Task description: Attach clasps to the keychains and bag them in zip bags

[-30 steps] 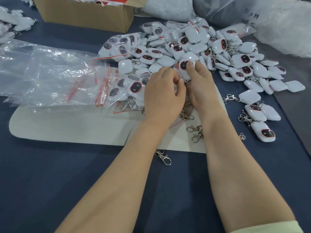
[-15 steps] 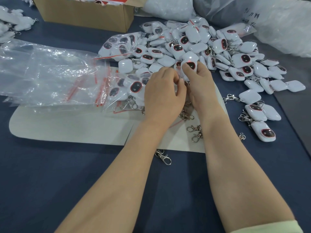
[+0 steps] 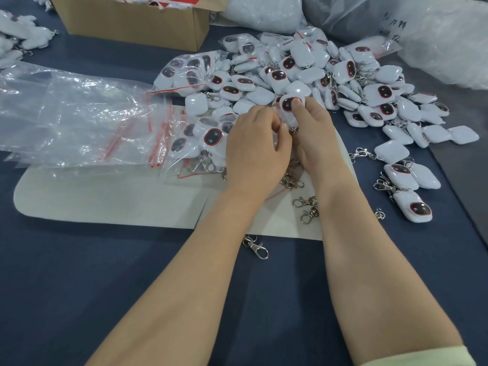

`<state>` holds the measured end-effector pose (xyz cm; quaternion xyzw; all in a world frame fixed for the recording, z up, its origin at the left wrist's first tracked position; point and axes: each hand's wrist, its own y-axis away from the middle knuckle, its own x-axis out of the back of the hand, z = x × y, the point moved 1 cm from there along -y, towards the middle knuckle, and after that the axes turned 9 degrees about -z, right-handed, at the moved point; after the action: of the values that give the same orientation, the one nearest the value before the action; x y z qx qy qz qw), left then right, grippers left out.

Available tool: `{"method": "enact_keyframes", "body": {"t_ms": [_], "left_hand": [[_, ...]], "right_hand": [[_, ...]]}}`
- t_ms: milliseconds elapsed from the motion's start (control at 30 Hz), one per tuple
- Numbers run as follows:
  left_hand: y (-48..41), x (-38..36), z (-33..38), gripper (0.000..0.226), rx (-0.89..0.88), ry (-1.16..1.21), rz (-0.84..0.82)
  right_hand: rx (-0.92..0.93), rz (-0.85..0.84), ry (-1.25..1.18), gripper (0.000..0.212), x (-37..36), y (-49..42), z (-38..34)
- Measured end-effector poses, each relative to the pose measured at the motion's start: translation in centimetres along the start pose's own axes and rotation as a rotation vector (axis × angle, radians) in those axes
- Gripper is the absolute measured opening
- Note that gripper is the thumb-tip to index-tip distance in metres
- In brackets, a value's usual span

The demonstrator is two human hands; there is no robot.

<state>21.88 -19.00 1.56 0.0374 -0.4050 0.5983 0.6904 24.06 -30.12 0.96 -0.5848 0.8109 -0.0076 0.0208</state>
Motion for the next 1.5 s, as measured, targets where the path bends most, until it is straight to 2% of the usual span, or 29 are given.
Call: {"method": "enact_keyframes", "body": {"t_ms": [100,233,367,633,867,1100,1233,1333,1500], "left_hand": [[-0.03,-0.04,-0.02,0.011,0.0,0.005,-0.002],[-0.03,-0.05,-0.04,0.011,-0.002,0.002,-0.007],[0.0,-0.11,-0.01,0.011,-0.002,0.001,-0.002],[0.01,-0.02,-0.01,0.011,0.0,0.003,-0.003],[0.0,0.04,0.03,0.01,-0.006,0.014,0.0],[0.04,0.01,0.04,0.01,-0.009,0.011,0.005],[0.07,0.06,0.06,0.01,-0.008,0.004,0.007],[0.08,0.09,0.07,0.011,-0.01,0.002,0.007],[0.07,0.11,0.01,0.011,-0.017,0.007,0.011]], "right_hand": [[0.009,-0.013,0.024,0.026,0.0,0.01,0.03],[0.001,-0.019,-0.032,0.03,0.05,-0.02,-0.06],[-0.01,-0.012,-0.014,0.023,0.12,0.01,0.0],[0.058,-0.029,0.045,0.025,0.14,0.22,-0.06],[-0.032,-0.025,-0.018,0.025,-0.05,0.03,-0.18],[-0.022,-0.008,-0.043,0.027,-0.05,0.01,-0.04],[-0.056,-0.041,-0.069,0.019,0.05,-0.08,-0.08],[-0.064,-0.066,0.007,0.026,-0.06,-0.02,-0.06],[-0.032,-0.079,-0.014,0.023,-0.18,0.07,-0.08]]}}
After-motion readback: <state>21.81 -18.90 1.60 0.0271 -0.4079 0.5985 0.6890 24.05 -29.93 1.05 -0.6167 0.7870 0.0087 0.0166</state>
